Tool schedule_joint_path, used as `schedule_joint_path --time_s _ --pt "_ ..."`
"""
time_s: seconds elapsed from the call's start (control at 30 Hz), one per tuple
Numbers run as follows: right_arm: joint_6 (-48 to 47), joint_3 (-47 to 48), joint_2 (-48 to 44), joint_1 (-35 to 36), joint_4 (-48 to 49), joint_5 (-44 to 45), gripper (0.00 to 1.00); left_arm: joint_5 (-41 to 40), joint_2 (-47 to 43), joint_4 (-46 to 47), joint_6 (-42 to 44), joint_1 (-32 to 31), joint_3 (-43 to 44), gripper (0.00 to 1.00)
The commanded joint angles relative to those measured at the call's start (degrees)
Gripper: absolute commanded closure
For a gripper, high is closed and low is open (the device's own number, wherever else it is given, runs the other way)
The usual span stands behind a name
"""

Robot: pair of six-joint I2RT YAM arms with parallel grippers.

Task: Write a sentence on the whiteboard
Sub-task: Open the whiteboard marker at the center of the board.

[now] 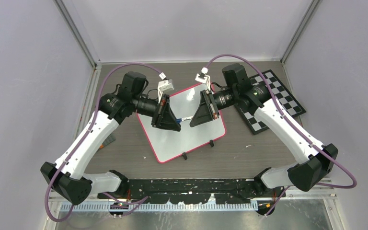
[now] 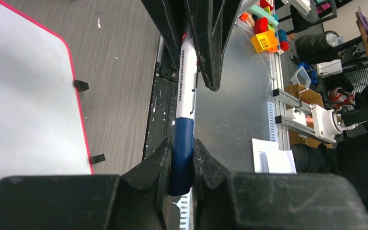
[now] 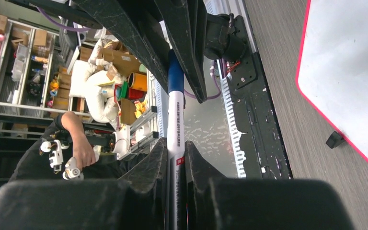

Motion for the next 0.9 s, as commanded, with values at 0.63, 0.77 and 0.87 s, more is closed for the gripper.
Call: schedule_joint_path --time_s 0.63,0.77,0.87 --pt "-1.0 -1.9 -3.5 -2.9 -0.5 2.7 1.00 -4.8 -1.7 0.0 6.4 3.6 2.6 0.36" --pt "-0.5 -2.2 -3.4 -2.2 -0.2 1.5 1.00 -4.6 -0.2 1.9 5.5 2.0 3.2 0.35" --pt "-0.3 -2.0 -3.2 -1.9 -0.2 1.1 1.00 -4.0 1.3 2.0 5.8 0.4 3.9 0.38"
